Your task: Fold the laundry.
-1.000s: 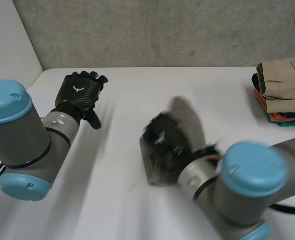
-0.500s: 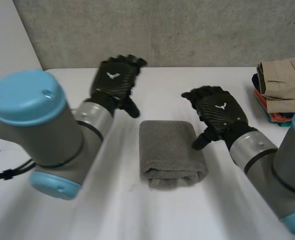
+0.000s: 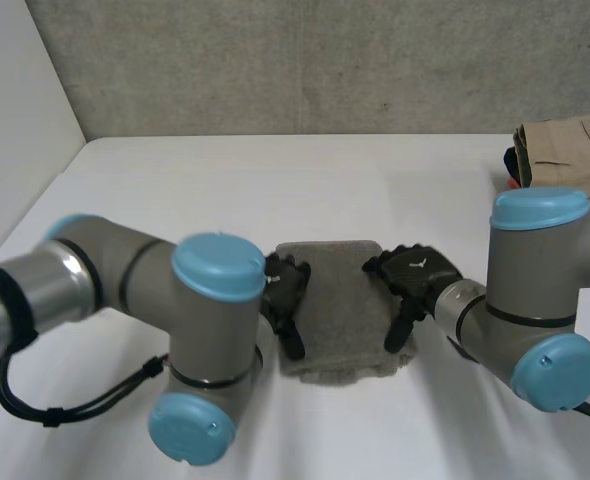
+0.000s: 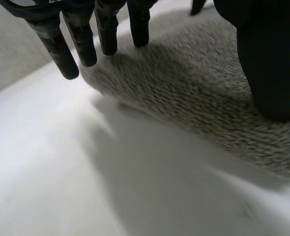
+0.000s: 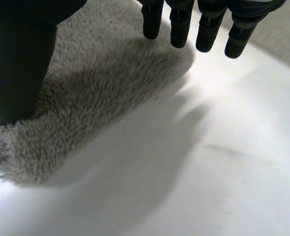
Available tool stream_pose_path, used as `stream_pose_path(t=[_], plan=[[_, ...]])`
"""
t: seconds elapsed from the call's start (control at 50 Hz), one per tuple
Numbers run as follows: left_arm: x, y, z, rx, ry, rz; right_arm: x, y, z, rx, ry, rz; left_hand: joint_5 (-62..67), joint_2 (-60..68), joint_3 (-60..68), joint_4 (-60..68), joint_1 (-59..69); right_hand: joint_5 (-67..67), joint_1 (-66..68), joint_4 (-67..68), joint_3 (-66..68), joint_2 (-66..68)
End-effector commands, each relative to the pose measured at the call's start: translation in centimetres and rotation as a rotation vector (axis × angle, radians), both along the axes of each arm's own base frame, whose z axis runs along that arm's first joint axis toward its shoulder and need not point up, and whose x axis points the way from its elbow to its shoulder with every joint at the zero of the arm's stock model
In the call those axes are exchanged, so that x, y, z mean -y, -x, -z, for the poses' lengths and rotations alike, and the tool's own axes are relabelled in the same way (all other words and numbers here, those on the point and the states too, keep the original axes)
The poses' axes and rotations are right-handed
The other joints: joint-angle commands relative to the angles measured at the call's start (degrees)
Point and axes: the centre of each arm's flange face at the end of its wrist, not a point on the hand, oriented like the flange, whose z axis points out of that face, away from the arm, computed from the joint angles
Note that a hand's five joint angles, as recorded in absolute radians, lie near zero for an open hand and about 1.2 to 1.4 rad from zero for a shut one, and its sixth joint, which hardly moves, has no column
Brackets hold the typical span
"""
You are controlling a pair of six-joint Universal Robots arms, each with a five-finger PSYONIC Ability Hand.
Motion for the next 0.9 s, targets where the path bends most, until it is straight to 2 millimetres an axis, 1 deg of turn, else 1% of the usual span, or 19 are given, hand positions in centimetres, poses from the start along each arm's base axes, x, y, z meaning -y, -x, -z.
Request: stream_pose_path(t=[0.02, 0.06, 0.1, 0.18, 0.22, 0.3, 0.34, 0.42, 0.48, 0.5, 0.54, 0.56, 0.58, 0.64, 0.72, 0.78, 0.8, 0.86, 0.9], plan=[[0.9, -0.1, -7.5, -0.16, 0.127, 0.05, -2.5, -0.1, -3.6, -0.01, 0.194, -0.036, -0.91, -1.16, -1.55, -0.98, 0.2, -2.71, -2.67, -2.44, -2.27, -2.14], [1.2, 0.0, -9.1, -0.202, 0.155, 0.089, -4.5, -0.6, -3.7, -0.008, 0.242, -0.081, -0.91, -1.16, -1.55, -0.98, 0.2, -2.71, -2.67, -2.44, -2.27, -2.14], [1.4, 0.3, -10.6, -0.245, 0.179, 0.155, -6.3, -1.0, -2.7, -0.016, 0.263, -0.129, -0.91, -1.16, -1.55, -0.98, 0.2, -2.71, -2.67, -2.44, -2.27, -2.14], [1.1, 1.0, -12.8, -0.308, 0.202, 0.304, -8.5, -1.2, -0.7, -0.021, 0.268, -0.172, -0.74, -0.99, -1.38, -0.82, 0.37, -2.71, -2.67, -2.44, -2.27, -2.14], [0.6, 1.5, -13.6, -0.332, 0.207, 0.378, -8.9, -1.2, 0.0, -0.022, 0.268, -0.179, -0.74, -0.99, -1.38, -0.82, 0.37, -2.71, -2.67, -2.44, -2.27, -2.14], [-0.6, 2.4, -14.8, -0.37, 0.196, 0.55, -8.8, -1.1, 2.0, -0.039, 0.257, -0.168, -0.74, -0.99, -1.38, -0.81, 0.37, -2.71, -2.67, -2.44, -2.27, -2.14], [-0.8, 2.4, -15.0, -0.376, 0.193, 0.577, -8.5, -1.3, 3.1, -0.046, 0.255, -0.162, -0.74, -0.99, -1.38, -0.82, 0.37, -2.71, -2.67, -2.44, -2.27, -2.14], [-0.6, 2.4, -15.1, -0.377, 0.19, 0.585, -7.3, -1.7, 4.1, -0.024, 0.295, -0.147, -0.57, -0.82, -1.21, -0.65, 0.54, -2.71, -2.67, -2.44, -2.27, -2.14], [-0.7, 2.5, -14.9, -0.375, 0.182, 0.587, -6.7, -2.2, 4.0, 0.005, 0.342, -0.144, -0.57, -0.82, -1.21, -0.65, 0.54, -2.71, -2.67, -2.44, -2.27, -2.14], [-0.8, 2.6, -14.9, -0.375, 0.18, 0.591, -6.3, -2.5, 3.9, 0.022, 0.368, -0.143, -0.57, -0.82, -1.21, -0.65, 0.54, -2.17, -2.12, -1.89, -1.72, -1.59], [-1.0, 2.7, -14.7, -0.374, 0.174, 0.595, -5.8, -2.8, 3.7, 0.036, 0.39, -0.142, -0.57, -0.82, -1.21, -0.65, 0.54, 11.41, 11.46, 11.69, 11.86, 11.99], [-0.9, 2.7, -14.6, -0.374, 0.17, 0.593, -5.6, -3.0, 3.5, 0.045, 0.402, -0.142, -0.57, -0.82, -1.21, -0.65, 0.54, 20.49, 20.54, 20.77, 20.93, 21.07], [-0.9, 2.7, -14.6, -0.376, 0.17, 0.593, -5.2, -3.3, 3.1, 0.061, 0.427, -0.145, -0.57, -0.82, -1.21, -0.65, 0.54, 39.23, 39.28, 39.51, 39.67, 39.81], [-0.9, 2.7, -14.5, -0.385, 0.155, 0.589, -4.5, -4.0, 2.3, 0.09, 0.462, -0.145, -0.4, -0.65, -1.04, -0.48, 0.71, 65.24, 65.29, 65.52, 65.68, 65.82], [-0.6, 2.5, -14.6, -0.4, 0.142, 0.578, -2.5, -4.9, 0.6, 0.137, 0.524, -0.126, -0.57, -0.82, -1.21, -0.65, 0.54, 67.29, 67.33, 67.56, 67.73, 67.86], [-0.6, 2.4, -14.9, -0.41, 0.14, 0.572, 0.5, -4.6, -1.9, 0.163, 0.595, -0.065, -0.57, -0.82, -1.21, -0.65, 0.54, 67.29, 67.33, 67.56, 67.73, 67.86], [-0.5, 2.3, -14.9, -0.411, 0.139, 0.569, 1.7, -4.5, -3.3, 0.176, 0.633, -0.044, -0.57, -0.82, -1.21, -0.65, 0.54, 67.29, 67.33, 67.56, 67.73, 67.86], [-0.5, 2.1, -15.0, -0.41, 0.143, 0.563, 3.4, -4.3, -5.3, 0.199, 0.69, -0.017, -0.57, -0.82, -1.21, -0.65, 0.54, 67.29, 67.33, 67.56, 67.73, 67.86], [-0.6, 1.8, -15.8, -0.417, 0.16, 0.559, 5.1, -4.0, -8.1, 0.232, 0.77, 0.009, -0.57, -0.82, -1.21, -0.65, 0.54, 67.29, 67.33, 67.56, 67.73, 67.86]])
